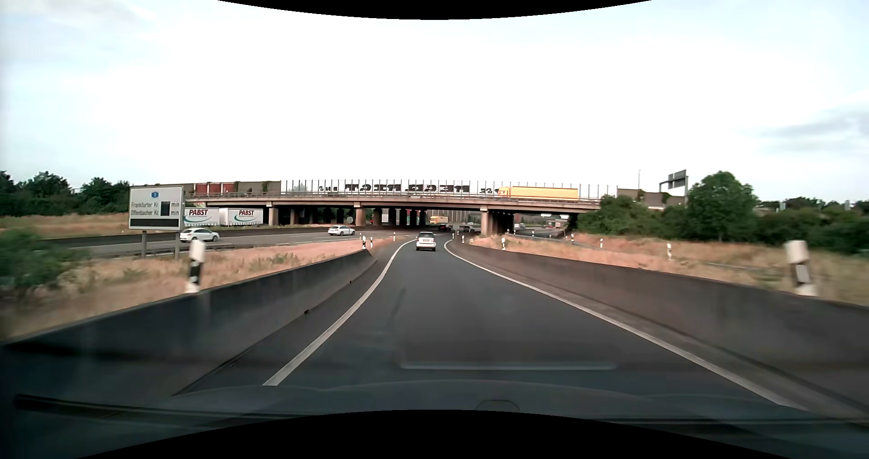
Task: Follow the waypoints while adhering to traffic rules and regulations
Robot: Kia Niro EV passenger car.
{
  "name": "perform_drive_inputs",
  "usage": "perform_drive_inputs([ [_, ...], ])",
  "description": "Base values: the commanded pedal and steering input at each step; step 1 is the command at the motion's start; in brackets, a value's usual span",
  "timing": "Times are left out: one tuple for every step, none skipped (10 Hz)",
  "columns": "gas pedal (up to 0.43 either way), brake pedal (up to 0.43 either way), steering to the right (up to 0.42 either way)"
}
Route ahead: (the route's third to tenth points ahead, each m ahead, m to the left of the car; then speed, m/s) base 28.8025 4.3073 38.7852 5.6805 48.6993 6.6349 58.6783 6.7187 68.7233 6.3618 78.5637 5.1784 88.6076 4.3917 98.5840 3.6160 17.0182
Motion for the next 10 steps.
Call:
perform_drive_inputs([
  [0.0, 0.0, -0.063],
  [0.008, 0.0, -0.057],
  [0.008, 0.0, -0.052],
  [0.008, 0.0, -0.045],
  [0.02, 0.0, -0.038],
  [0.02, 0.0, -0.03],
  [0.02, 0.0, -0.022],
  [0.039, 0.0, -0.016],
  [0.047, 0.0, -0.008],
  [0.059, 0.0, 0.003],
])
